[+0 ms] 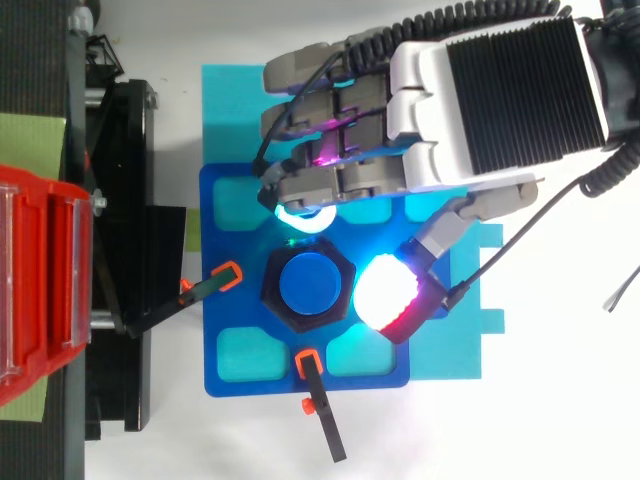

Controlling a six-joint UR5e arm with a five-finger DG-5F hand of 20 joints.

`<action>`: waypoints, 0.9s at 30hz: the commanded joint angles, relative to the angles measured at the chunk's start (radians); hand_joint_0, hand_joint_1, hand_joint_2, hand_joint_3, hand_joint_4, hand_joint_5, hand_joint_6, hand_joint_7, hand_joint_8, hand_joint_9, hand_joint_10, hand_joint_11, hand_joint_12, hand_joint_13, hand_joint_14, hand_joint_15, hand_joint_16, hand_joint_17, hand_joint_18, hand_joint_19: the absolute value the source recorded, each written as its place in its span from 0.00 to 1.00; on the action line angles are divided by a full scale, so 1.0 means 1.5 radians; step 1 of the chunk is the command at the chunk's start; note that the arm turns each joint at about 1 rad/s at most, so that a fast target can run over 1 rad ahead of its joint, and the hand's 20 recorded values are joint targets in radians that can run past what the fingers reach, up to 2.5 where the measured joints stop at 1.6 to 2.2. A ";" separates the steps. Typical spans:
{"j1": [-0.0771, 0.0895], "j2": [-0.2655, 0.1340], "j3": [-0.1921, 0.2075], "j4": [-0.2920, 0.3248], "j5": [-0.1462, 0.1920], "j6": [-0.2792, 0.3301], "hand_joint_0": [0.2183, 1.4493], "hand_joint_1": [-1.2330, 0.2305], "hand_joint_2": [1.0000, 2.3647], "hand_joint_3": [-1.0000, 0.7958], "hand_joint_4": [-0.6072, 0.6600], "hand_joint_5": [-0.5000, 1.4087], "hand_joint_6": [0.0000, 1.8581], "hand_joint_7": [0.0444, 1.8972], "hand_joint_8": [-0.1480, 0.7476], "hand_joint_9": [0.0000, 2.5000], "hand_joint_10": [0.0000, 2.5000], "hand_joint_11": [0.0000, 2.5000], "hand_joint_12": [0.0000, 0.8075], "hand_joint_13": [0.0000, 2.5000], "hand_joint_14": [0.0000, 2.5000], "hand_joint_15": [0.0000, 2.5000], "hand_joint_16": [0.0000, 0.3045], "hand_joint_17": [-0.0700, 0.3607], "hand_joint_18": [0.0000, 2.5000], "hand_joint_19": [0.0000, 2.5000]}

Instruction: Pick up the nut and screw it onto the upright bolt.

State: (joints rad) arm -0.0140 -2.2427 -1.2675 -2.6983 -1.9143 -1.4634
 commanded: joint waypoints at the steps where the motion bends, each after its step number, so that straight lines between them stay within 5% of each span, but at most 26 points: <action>1: -0.002 0.000 0.000 0.001 0.000 0.000 0.20 0.72 0.00 0.28 0.56 0.28 0.27 0.85 0.41 0.38 0.00 0.00 0.23 0.31 0.00 0.00 0.09 0.31 0.19 0.07; 27: -0.004 0.000 0.000 0.008 -0.001 0.001 0.20 0.72 0.00 0.28 0.59 0.28 0.27 0.77 0.42 0.43 0.00 0.00 0.21 0.34 0.00 0.00 0.09 0.31 0.22 0.07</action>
State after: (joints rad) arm -0.0192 -2.2427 -1.2673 -2.6870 -1.9150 -1.4624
